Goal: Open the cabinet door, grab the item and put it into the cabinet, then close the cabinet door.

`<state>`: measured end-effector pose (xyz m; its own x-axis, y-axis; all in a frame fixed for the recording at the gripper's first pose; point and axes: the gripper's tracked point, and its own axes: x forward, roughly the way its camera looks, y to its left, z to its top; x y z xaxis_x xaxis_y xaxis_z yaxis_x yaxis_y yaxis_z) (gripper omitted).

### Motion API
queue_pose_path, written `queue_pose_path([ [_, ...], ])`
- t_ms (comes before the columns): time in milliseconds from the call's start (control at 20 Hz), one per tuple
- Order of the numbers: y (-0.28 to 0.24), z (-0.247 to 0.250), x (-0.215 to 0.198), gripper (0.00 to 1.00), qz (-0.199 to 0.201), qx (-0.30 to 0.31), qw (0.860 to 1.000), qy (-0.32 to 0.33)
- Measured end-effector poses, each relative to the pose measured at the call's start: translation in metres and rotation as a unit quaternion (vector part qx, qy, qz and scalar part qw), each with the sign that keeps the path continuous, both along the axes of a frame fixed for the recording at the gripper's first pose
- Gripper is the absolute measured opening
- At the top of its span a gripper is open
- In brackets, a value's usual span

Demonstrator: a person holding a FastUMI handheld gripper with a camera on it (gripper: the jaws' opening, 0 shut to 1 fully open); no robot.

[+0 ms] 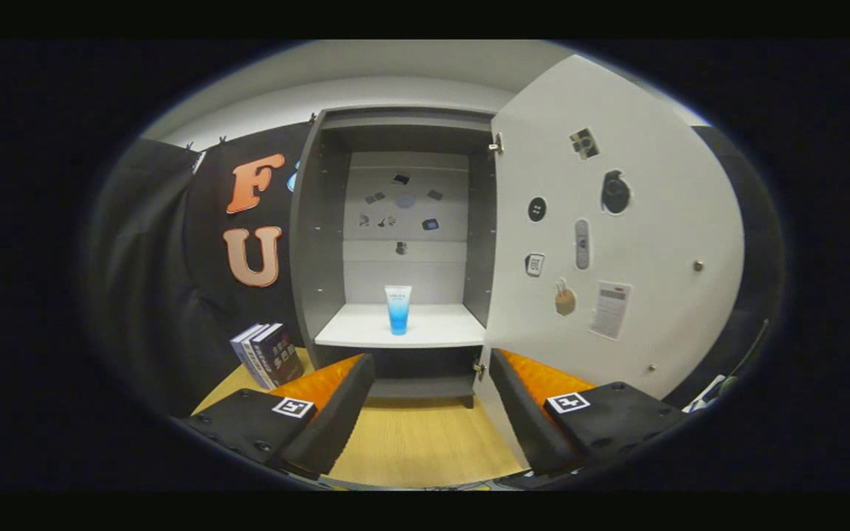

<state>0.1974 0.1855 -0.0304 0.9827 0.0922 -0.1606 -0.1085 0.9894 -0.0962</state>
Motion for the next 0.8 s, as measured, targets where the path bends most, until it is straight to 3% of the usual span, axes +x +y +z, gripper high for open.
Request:
queue_pose_path([
  [200, -0.029, -0.003, -0.047, 0.99, -0.010, 0.002, 1.000, -0.019],
  [450, -0.078, -0.009, -0.079, 0.99, -0.031, 0.010, 0.999, -0.026],
  [800, -0.185, -0.037, -0.083, 0.99, -0.117, 0.002, 0.993, -0.014],
])
